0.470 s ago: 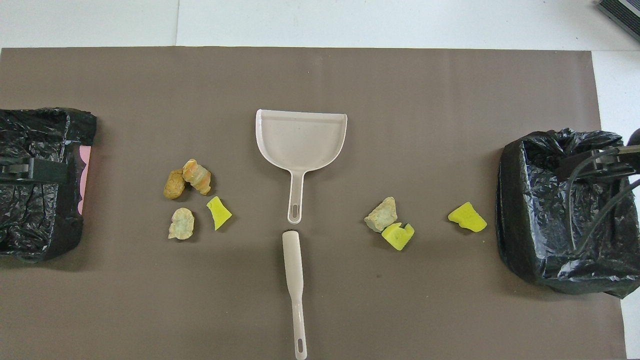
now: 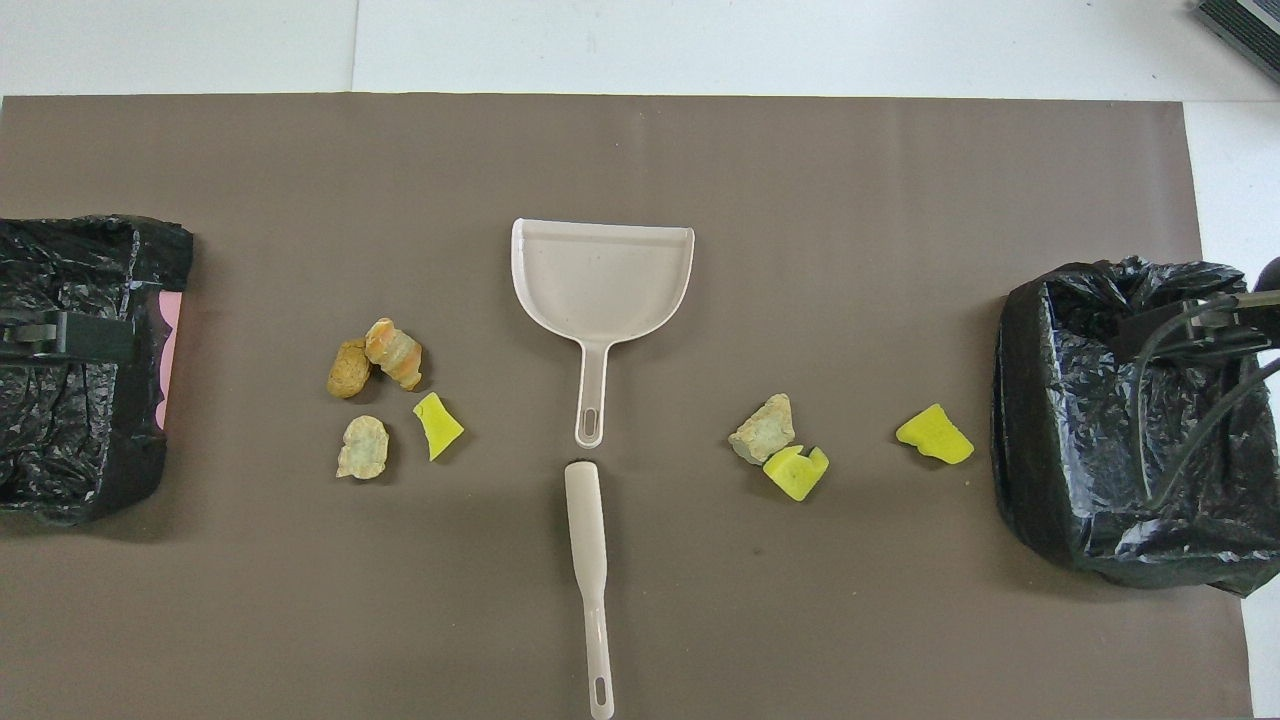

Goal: Sweep and dump trash in bin

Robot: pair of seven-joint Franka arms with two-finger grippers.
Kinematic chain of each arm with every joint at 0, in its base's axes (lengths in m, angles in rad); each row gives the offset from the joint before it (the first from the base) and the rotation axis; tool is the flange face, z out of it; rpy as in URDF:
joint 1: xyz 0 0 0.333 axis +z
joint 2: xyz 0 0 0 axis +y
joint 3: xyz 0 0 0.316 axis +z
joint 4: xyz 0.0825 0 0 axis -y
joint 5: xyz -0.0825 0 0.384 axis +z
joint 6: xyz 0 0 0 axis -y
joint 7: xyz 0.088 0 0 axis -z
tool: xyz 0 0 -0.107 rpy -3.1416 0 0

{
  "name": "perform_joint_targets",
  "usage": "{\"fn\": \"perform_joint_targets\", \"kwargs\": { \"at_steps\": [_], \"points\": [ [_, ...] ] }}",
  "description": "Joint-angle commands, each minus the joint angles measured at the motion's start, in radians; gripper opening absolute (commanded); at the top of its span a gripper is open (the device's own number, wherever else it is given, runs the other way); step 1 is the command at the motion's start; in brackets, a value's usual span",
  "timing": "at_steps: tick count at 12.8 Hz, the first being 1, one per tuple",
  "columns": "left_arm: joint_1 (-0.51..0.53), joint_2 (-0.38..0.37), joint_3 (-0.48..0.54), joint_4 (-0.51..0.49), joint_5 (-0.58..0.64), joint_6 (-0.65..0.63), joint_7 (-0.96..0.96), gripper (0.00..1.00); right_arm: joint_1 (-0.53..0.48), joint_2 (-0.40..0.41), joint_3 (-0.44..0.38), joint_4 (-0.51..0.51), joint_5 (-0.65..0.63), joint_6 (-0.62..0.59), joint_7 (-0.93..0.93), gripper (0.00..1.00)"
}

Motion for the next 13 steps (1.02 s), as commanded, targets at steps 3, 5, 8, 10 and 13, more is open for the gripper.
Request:
{"fn": "perform_joint_targets", "kwargs": {
  "at_steps": [3, 5, 8, 10, 13],
  "points": [
    [-0.005, -0.016, 0.001, -0.018, -0.001, 0.003, -0.012, 1.00, -0.003, -0.009, 0.002, -0.007, 0.003, -0.003, 0.015, 1.00],
    [-0.005, -0.018, 0.001, -0.018, -0.001, 0.001, -0.010, 1.00, -0.003, -0.009, 0.002, -0.007, 0.003, -0.003, 0.015, 1.00],
    [-0.006, -0.018, 0.001, -0.018, -0.001, 0.000, -0.010, 1.00, -0.003, -0.011, 0.002, -0.007, 0.003, -0.003, 0.015, 1.00],
    [-0.009, -0.018, 0.001, -0.020, -0.001, 0.000, -0.010, 1.00, -0.003, -0.009, 0.001, -0.007, 0.001, -0.001, 0.016, 1.00],
    [-0.011, -0.018, 0.001, -0.021, -0.004, 0.006, -0.013, 1.00, -0.008, -0.011, 0.002, -0.007, 0.001, -0.009, 0.015, 1.00]
  ]
}}
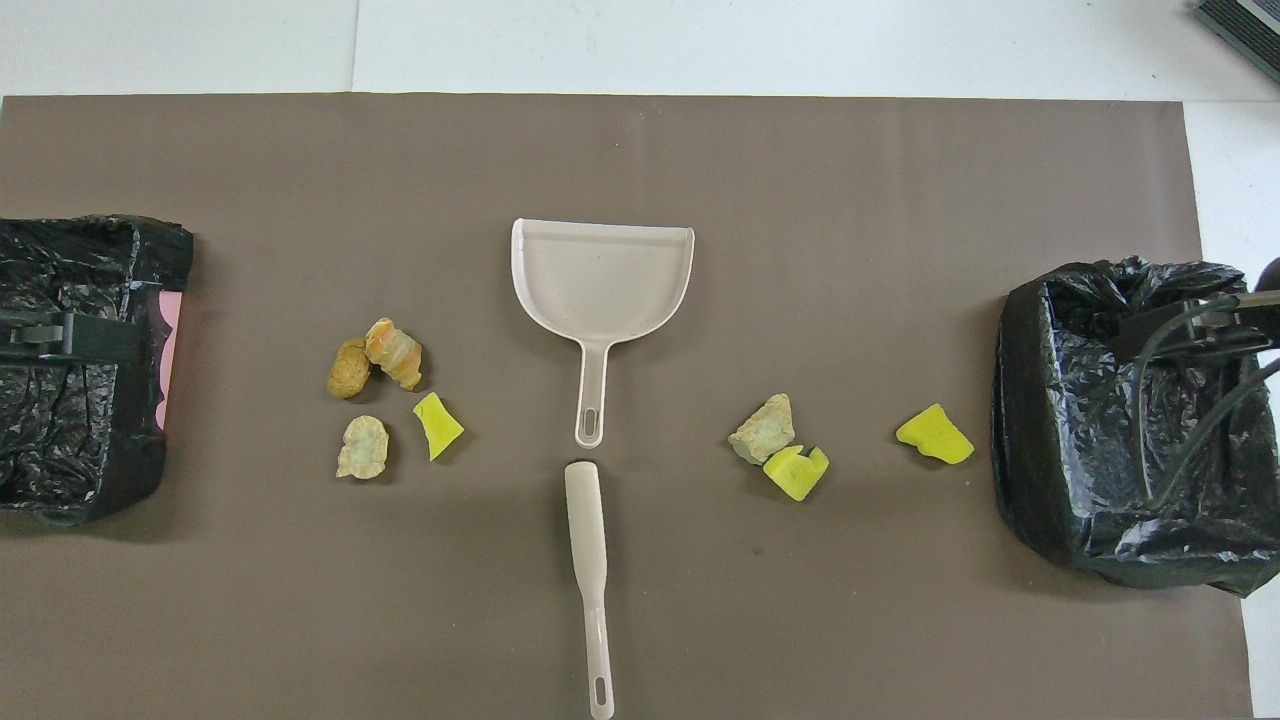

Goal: Sweep and dump trash in bin

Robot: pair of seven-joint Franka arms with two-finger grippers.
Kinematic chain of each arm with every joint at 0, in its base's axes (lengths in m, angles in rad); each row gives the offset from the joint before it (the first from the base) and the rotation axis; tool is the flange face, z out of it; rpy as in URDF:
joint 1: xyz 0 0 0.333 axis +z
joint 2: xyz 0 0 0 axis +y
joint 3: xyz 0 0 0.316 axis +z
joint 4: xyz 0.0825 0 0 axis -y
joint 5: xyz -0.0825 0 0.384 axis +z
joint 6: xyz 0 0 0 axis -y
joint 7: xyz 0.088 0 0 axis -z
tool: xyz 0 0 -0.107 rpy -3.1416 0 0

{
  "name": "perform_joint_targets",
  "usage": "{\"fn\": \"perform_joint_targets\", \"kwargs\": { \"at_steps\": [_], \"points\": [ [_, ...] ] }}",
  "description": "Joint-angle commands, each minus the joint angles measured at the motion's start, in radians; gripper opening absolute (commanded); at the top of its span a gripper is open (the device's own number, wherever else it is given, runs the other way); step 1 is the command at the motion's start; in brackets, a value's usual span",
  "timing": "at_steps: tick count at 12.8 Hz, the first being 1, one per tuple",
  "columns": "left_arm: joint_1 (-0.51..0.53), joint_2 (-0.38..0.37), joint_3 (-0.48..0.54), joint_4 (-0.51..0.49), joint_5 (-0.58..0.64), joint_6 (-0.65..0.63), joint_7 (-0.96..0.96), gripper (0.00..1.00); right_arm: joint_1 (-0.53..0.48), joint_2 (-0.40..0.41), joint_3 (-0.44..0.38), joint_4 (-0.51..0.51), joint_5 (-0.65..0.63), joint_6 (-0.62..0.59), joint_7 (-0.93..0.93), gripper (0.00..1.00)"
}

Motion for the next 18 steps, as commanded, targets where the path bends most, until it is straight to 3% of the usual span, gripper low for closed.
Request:
{"fn": "perform_joint_targets", "kwargs": {
  "at_steps": [1, 11, 14, 18],
  "points": [
    [-0.012, -0.018, 0.006, -0.018, -0.006, 0.005, -0.013, 1.00, -0.005, -0.009, 0.003, -0.007, 0.001, -0.004, 0.015, 1.00],
    [-0.054, -0.032, -0.009, -0.034, -0.011, -0.017, -0.031, 1.00, -0.003, -0.023, 0.004, -0.023, -0.009, -0.018, 0.018, 1.00],
    [-0.108, -0.091, -0.009, -0.129, -0.035, -0.004, -0.117, 1.00, -0.012, -0.008, 0.004, -0.076, -0.003, 0.023, 0.028, 1.00],
    [-0.202, -0.180, -0.009, -0.278, -0.063, 0.003, -0.171, 1.00, 0.000, 0.041, 0.004, -0.131, 0.000, 0.194, 0.025, 1.00]
  ]
}}
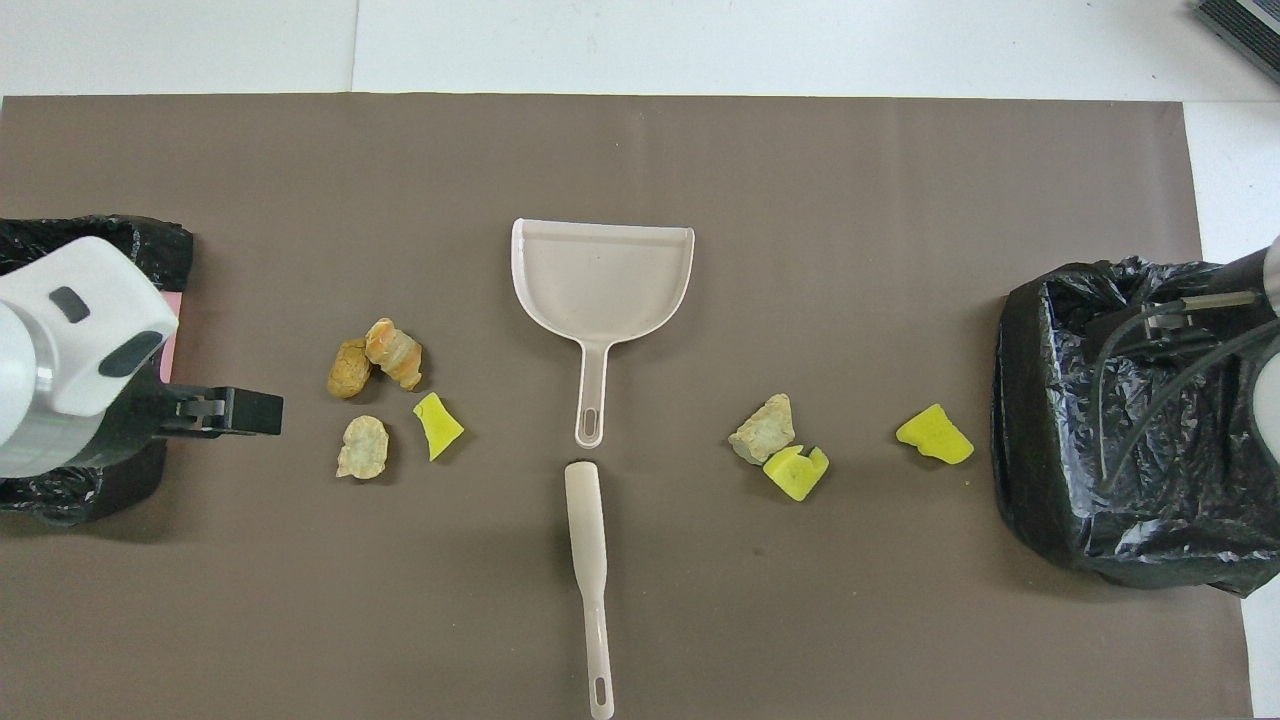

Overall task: Sweep and dump trash in bin
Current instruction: 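Reach the left gripper toward the brush while the right gripper approaches the dustpan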

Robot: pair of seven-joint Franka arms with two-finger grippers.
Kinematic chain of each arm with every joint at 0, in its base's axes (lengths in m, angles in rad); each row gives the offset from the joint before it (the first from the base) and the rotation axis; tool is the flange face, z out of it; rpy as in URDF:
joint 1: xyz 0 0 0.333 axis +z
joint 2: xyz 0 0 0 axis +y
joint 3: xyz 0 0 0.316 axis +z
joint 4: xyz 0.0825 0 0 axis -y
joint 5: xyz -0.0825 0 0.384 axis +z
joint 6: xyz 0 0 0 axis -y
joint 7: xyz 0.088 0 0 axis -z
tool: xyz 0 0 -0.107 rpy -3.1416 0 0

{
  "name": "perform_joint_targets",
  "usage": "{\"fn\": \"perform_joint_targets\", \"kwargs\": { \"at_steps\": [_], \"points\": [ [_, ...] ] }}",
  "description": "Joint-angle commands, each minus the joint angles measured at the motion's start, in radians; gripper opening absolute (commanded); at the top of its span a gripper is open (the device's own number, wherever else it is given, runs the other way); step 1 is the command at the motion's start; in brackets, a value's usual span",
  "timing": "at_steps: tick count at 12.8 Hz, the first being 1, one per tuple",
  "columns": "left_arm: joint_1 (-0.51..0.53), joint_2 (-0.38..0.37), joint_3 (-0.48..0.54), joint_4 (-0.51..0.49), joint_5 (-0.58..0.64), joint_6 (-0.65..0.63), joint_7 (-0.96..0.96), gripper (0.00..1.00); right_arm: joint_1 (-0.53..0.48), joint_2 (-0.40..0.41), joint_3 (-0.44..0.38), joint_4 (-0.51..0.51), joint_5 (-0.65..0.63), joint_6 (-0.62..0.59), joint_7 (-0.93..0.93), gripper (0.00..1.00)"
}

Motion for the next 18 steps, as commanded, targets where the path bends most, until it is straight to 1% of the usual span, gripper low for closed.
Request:
{"fn": "perform_joint_targets", "kwargs": {
  "at_steps": [1, 3, 4, 6, 8, 9, 12, 13, 14, 15, 16, 17, 18],
  "points": [
    [-0.079, -0.083, 0.013, -0.126, -0.014, 0.016, -0.059, 1.00, -0.009, 0.042, 0.004, -0.027, 0.000, 0.077, 0.010, 1.00],
    [-0.144, -0.095, 0.013, -0.178, -0.026, 0.054, -0.120, 1.00, -0.012, 0.056, 0.003, -0.039, 0.000, 0.130, -0.065, 1.00],
    [-0.164, -0.101, 0.012, -0.206, -0.032, 0.071, -0.140, 1.00, -0.012, 0.055, 0.003, -0.046, 0.000, 0.133, -0.074, 1.00],
    [-0.236, -0.114, 0.013, -0.255, -0.038, 0.091, -0.172, 1.00, -0.018, 0.051, 0.001, -0.070, 0.000, 0.138, -0.068, 1.00],
    [-0.267, -0.121, 0.013, -0.288, -0.087, 0.111, -0.180, 1.00, -0.040, 0.053, 0.001, -0.072, 0.000, 0.138, -0.081, 1.00],
    [-0.287, -0.121, 0.012, -0.295, -0.089, 0.114, -0.185, 1.00, -0.031, 0.053, 0.001, -0.072, 0.002, 0.133, -0.070, 1.00],
    [-0.363, -0.137, 0.012, -0.357, -0.091, 0.200, -0.275, 1.00, -0.030, 0.058, 0.001, -0.061, 0.002, 0.123, -0.068, 1.00],
    [-0.407, -0.126, 0.013, -0.376, -0.091, 0.221, -0.315, 1.00, -0.030, 0.058, 0.001, -0.061, 0.002, 0.132, -0.056, 1.00],
    [-0.463, -0.120, 0.013, -0.415, -0.091, 0.264, -0.367, 1.00, -0.030, 0.058, 0.003, -0.061, 0.005, 0.136, -0.039, 1.00],
    [-0.497, -0.126, 0.013, -0.459, -0.091, 0.312, -0.411, 1.00, -0.029, 0.061, 0.006, -0.055, 0.008, 0.130, -0.033, 1.00],
    [-0.529, -0.120, 0.012, -0.482, -0.091, 0.336, -0.442, 1.00, -0.029, 0.067, 0.008, -0.041, 0.041, 0.120, -0.019, 1.00],
    [-0.575, -0.092, 0.012, -0.496, -0.091, 0.364, -0.473, 1.00, -0.027, 0.071, 0.009, -0.035, 0.081, 0.111, -0.002, 1.00],
    [-0.619, -0.048, 0.013, -0.518, -0.091, 0.425, -0.523, 1.00, -0.024, 0.065, 0.011, -0.041, 0.088, 0.107, 0.005, 1.00]
  ]
}}
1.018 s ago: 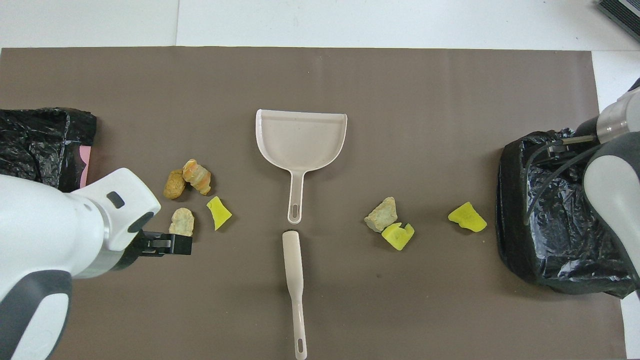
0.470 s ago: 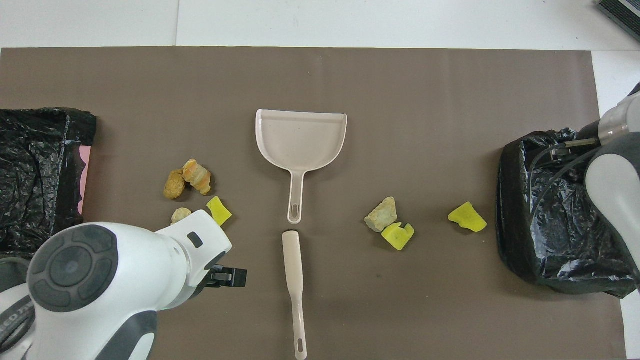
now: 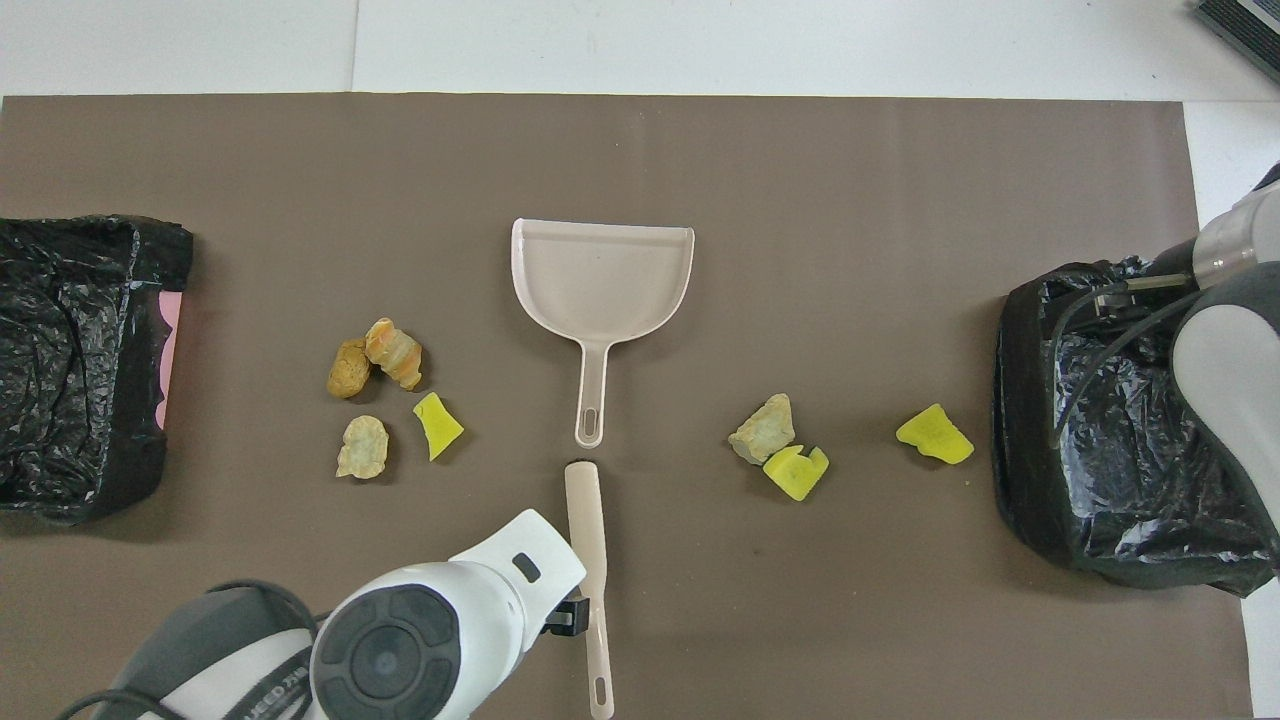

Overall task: Sweep and dump trash in bin
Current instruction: 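Reach the left gripper toward the brush while the right gripper approaches the dustpan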

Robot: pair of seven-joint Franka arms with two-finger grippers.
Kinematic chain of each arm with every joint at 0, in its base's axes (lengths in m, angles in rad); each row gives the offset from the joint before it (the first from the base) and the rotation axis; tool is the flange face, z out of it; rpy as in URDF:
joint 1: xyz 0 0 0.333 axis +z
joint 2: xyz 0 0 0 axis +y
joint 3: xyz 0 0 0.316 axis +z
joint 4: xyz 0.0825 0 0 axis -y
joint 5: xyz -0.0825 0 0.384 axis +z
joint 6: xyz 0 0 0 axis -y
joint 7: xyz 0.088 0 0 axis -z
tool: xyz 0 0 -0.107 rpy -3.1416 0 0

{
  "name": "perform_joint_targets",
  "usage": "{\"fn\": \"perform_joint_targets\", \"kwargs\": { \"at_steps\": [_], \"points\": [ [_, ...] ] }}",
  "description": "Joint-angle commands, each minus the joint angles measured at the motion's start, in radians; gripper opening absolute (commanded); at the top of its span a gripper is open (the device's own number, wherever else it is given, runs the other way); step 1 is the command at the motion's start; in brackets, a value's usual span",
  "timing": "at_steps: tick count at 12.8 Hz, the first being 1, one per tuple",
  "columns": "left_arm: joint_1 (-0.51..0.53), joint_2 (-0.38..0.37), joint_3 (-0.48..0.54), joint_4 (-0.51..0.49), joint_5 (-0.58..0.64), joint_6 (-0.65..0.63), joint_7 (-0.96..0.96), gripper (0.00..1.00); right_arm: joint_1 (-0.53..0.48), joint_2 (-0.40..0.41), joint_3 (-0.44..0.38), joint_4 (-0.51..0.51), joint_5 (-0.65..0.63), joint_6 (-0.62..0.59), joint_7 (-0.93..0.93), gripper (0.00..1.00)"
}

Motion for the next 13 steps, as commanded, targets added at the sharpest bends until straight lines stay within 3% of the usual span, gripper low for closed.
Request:
{"fn": "perform_joint_targets", "kwargs": {
  "at_steps": [1, 6, 10, 13],
  "points": [
    [-0.107, 0.065, 0.019, -0.075, -0.012, 0.165, -0.116, 1.00, 0.032, -0.008, 0.013, -0.004, 0.036, -0.009, 0.035, 1.00],
    [-0.170, 0.174, 0.017, -0.087, -0.038, 0.293, -0.178, 1.00, 0.134, -0.003, 0.015, 0.010, 0.027, -0.024, 0.179, 1.00],
    [-0.202, 0.170, 0.017, -0.127, -0.070, 0.309, -0.178, 1.00, 0.252, 0.072, 0.015, 0.108, 0.025, -0.090, 0.324, 1.00],
    [-0.211, 0.179, 0.019, -0.131, -0.070, 0.338, -0.179, 1.00, 0.338, 0.119, 0.015, 0.116, 0.036, -0.087, 0.478, 1.00]
  ]
}}
